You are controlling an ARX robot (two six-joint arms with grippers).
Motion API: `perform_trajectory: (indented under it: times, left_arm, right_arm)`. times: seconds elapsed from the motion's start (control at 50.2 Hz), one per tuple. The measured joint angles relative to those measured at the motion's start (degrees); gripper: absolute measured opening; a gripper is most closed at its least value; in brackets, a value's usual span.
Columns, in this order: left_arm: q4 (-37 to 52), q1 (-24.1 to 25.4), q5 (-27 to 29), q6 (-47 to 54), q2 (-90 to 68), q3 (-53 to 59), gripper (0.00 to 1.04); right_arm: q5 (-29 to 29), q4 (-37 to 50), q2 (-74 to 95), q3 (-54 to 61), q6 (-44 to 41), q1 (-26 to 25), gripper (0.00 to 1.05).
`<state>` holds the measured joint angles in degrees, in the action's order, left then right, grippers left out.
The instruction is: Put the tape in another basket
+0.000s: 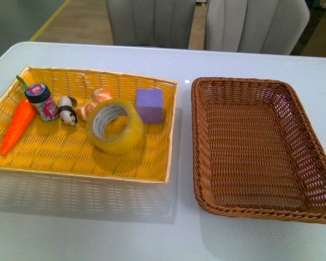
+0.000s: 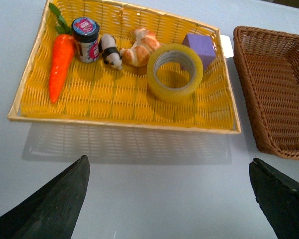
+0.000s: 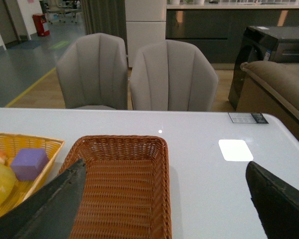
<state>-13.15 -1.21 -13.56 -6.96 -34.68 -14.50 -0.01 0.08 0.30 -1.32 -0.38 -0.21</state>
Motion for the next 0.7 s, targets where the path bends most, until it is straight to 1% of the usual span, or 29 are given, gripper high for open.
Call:
perform_trajectory:
  times: [0.179,0.259,0.319,0.359,0.458,0.697]
  left_arm:
    - [19.0,0.5,0.7,-2.4,-23.3,-5.9,0.96]
    - [25.7,0.6,2.0,-3.8,-34.1,-9.4,0.96]
    - [28.9,0.3,2.4,-5.3,-41.5,-12.1,0.96]
    - [30.3,-0.1,2.7,-6.2,-45.7,-13.7,0.96]
    - [32.8,-3.1,3.9,-9.2,-58.8,-20.1,0.96]
    - [32.2,-8.2,5.5,-14.9,-76.5,-33.1,0.96]
  right_arm:
    - [0.0,0.0,0.0,0.0,0.0,0.0,0.96]
    - [0.0,0.0,0.0,0.0,0.0,0.0,0.96]
    - [0.0,0.0,0.0,0.0,0.0,0.0,0.96]
    - [0.0,0.0,0.0,0.0,0.0,0.0,0.96]
    - [0.0,0.0,0.0,0.0,0.0,0.0,0.96]
    - [0.0,0.0,0.0,0.0,0.0,0.0,0.96]
